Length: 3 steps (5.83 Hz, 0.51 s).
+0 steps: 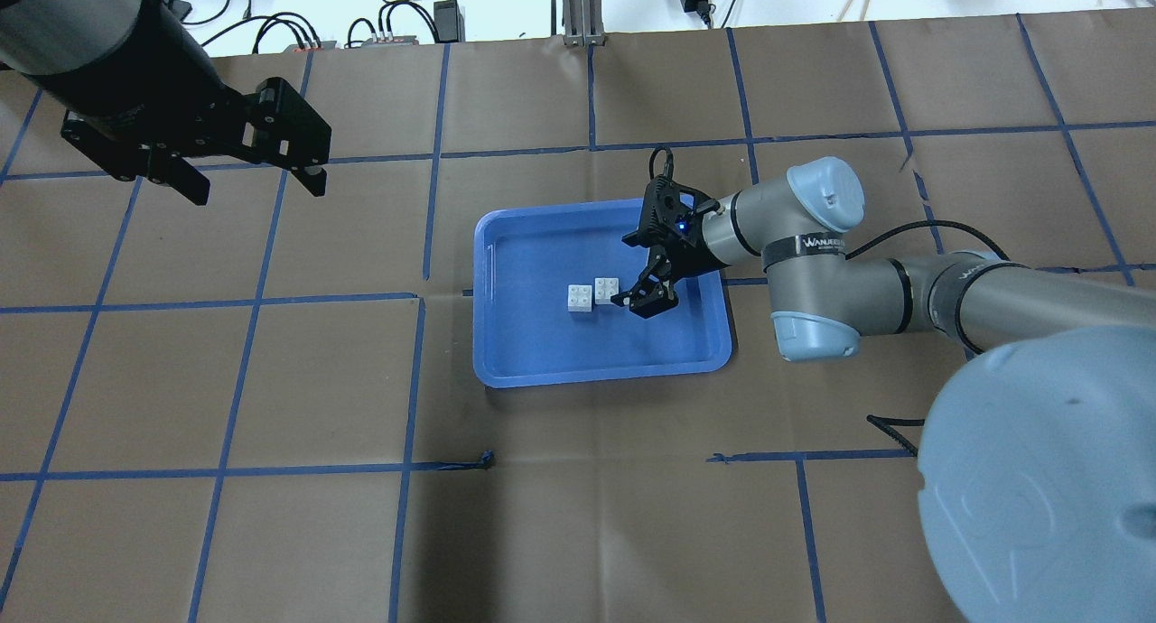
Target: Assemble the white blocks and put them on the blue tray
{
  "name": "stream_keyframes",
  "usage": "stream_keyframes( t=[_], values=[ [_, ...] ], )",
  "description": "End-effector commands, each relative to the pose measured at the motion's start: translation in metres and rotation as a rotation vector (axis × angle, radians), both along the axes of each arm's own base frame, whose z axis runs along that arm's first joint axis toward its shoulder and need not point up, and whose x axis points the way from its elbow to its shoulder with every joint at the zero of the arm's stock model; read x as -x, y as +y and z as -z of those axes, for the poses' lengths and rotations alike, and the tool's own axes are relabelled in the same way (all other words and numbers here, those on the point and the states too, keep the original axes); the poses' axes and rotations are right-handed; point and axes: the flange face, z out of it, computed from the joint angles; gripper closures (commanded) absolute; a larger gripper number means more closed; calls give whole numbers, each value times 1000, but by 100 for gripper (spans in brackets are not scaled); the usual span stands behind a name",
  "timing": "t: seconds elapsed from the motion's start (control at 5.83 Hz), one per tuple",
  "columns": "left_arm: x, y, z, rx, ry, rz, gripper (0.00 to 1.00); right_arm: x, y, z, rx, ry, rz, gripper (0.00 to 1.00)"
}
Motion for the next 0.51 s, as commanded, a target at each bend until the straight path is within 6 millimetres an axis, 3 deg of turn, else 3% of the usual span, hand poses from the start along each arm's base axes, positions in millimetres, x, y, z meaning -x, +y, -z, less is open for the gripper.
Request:
stream_keyframes(
  t=[0.0,0.34],
  values=[
    [0,0,0,0,1,0,0,2,-10,-23,-47,21,22,0],
    [0,0,0,0,1,0,0,8,-16,-36,-41,66,73,0]
  ],
)
